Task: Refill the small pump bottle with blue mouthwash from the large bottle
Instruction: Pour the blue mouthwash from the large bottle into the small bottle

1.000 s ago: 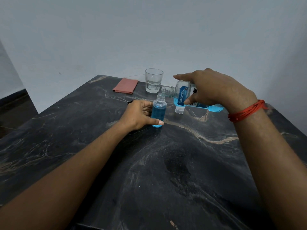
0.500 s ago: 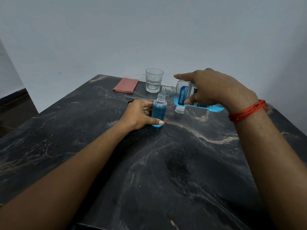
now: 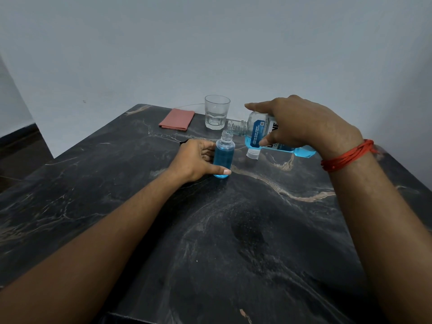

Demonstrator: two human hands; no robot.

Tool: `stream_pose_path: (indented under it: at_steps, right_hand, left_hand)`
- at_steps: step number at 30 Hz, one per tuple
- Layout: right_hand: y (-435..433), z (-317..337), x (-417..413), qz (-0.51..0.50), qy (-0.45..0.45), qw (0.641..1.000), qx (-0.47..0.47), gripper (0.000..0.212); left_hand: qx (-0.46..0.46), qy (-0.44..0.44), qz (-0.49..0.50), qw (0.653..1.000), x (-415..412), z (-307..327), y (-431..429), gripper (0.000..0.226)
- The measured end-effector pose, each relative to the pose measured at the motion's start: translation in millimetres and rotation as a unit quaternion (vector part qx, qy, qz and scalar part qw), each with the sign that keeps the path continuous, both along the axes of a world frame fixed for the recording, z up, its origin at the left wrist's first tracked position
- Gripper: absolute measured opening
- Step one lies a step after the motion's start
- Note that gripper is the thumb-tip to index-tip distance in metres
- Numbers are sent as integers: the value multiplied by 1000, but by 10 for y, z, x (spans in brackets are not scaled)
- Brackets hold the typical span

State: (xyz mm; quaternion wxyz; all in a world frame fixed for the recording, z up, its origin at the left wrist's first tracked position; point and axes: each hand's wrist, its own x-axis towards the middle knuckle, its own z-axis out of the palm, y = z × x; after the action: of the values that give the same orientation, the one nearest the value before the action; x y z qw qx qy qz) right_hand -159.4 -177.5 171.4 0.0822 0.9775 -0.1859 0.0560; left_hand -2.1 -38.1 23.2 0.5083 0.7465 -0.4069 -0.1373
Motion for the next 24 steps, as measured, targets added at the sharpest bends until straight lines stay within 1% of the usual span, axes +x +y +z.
stream_pose_path:
  at_steps: [17,24]
  right_hand:
    - [-58,-21,17,6,-2,1000,1,92]
    - [-111,-21,-7,23,-5,998,55,82]
  left_hand:
    - [-6,1,-2,1000,4,-9,-9,72]
    - [-10,6,-4,1000,15,-21,-10,73]
